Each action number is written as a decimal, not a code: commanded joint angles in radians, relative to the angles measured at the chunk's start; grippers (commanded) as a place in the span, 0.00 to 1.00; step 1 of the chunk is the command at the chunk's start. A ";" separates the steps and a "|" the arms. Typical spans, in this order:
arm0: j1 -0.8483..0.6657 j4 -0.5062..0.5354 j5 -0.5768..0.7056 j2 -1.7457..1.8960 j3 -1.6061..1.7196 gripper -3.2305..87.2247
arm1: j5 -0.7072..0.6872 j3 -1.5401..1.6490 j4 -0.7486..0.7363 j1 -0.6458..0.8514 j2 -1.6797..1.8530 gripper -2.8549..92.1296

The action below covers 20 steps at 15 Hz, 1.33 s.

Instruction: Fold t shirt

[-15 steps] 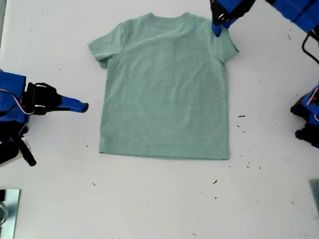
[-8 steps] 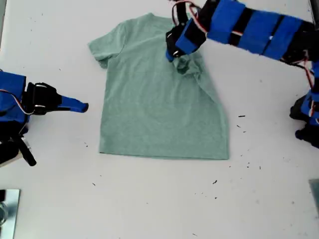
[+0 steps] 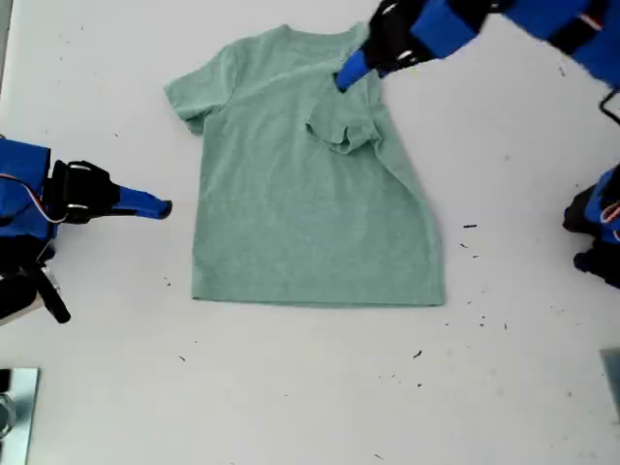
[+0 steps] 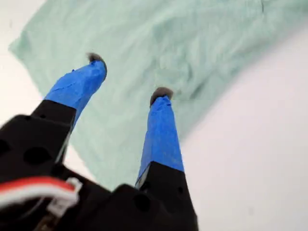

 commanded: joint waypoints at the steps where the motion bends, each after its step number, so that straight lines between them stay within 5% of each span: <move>1: -0.003 0.000 0.003 0.000 0.011 0.03 | 0.078 0.815 -0.124 0.021 0.486 0.06; 3: 0.000 0.000 0.006 0.008 0.011 0.04 | 0.192 1.427 -0.371 -0.028 0.798 0.05; 5: -0.005 0.000 -0.002 -0.002 0.011 0.03 | 0.256 1.767 -0.436 -0.034 1.063 0.05; 11: -0.057 0.005 -0.021 -0.183 -0.255 0.03 | 0.299 1.838 -0.391 -0.032 1.272 0.06; 12: -0.107 0.061 0.020 -0.512 -0.526 0.03 | 0.302 1.844 -0.383 -0.032 1.293 0.06; 15: -0.488 0.371 0.439 -1.321 -1.313 0.03 | 0.307 1.879 -0.328 -0.035 1.433 0.06; 16: -0.588 0.388 0.543 -1.462 -1.439 0.03 | 0.308 1.888 -0.308 -0.038 1.473 0.06; 19: -0.741 0.425 0.704 -1.717 -1.592 0.37 | 0.307 1.894 -0.295 -0.041 1.505 0.06; 20: -0.767 0.430 0.721 -1.756 -1.615 0.38 | 0.305 1.894 -0.295 -0.041 1.508 0.06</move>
